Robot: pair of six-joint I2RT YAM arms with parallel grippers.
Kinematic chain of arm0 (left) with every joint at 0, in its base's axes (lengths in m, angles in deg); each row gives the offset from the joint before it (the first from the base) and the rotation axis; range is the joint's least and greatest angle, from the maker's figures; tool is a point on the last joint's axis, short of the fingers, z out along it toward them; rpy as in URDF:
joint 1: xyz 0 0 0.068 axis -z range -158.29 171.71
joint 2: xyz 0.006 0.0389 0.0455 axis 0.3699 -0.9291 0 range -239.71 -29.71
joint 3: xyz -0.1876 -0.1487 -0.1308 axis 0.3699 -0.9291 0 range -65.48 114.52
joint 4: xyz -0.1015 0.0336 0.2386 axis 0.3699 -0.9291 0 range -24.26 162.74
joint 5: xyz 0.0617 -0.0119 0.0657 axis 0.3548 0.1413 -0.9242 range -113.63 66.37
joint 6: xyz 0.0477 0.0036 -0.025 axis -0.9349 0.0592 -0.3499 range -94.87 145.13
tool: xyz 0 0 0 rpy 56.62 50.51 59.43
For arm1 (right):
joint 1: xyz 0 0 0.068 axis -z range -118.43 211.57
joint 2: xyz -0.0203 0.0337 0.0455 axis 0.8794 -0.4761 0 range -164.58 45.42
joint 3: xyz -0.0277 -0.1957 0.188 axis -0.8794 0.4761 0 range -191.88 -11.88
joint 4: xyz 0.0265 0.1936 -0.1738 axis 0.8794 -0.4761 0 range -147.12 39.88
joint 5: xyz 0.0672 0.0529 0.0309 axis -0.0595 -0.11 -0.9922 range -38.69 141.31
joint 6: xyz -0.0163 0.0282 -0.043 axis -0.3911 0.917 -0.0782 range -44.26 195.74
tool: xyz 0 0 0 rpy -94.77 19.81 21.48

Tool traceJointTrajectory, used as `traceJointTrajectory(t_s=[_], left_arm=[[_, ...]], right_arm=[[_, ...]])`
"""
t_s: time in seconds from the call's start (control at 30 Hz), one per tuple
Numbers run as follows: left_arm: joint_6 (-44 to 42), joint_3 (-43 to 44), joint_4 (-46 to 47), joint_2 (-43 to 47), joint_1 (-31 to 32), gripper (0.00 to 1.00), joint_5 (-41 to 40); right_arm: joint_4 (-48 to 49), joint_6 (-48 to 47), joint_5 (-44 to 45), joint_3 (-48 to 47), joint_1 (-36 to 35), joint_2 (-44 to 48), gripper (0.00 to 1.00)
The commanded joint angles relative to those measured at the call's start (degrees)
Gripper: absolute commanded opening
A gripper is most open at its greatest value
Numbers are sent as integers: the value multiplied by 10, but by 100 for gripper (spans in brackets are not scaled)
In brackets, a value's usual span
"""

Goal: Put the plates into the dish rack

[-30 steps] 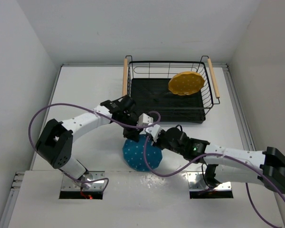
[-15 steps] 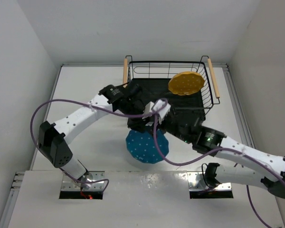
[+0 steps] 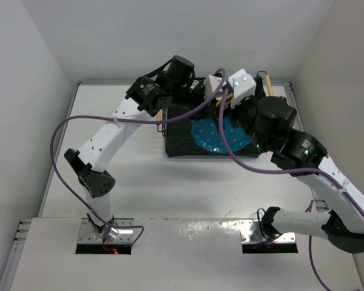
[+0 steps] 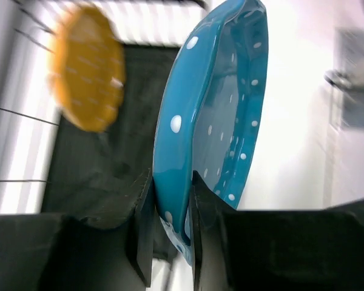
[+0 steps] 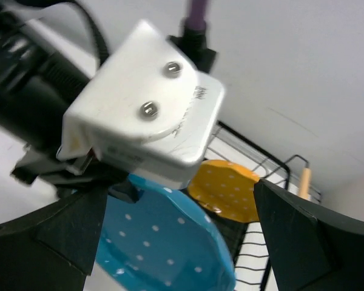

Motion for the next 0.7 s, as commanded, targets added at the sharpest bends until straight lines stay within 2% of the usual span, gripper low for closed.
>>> traceJointTrajectory(t_s=[0.0,0.17,0.27,0.33,0.37,0.4,0.43,0.5,0.53,0.6,0.67], left_arm=[[41,56,45,20,6,0,-12],[21,23,160,5,-1,0,-92],[4,79,160,-54,-6,0,-92],[-16,87,165,-70,-11,0,-92],[-25,87,165,-78,-11,0,-92],[-25,87,172,-78,-16,0,-92],[-12,87,172,-86,-23,0,-84],[47,99,193,-92,-61,0,-58],[65,106,193,-99,-75,0,-39],[98,118,207,-99,-114,0,5],[104,118,207,-104,-132,0,34]], right_arm=[[62,-18,179,-79,78,-22,99],[54,-29,198,-134,137,-114,99],[78,6,197,-168,186,-151,99],[138,11,206,-169,205,-155,99],[189,-27,207,-162,209,-153,99],[213,-45,185,-151,209,-150,99],[226,-59,110,-129,210,-145,99],[190,-100,-12,-96,207,-124,99],[113,-99,-57,-95,208,-118,99],[73,-81,-84,-66,216,-103,99],[47,-92,-121,29,229,-64,99]])
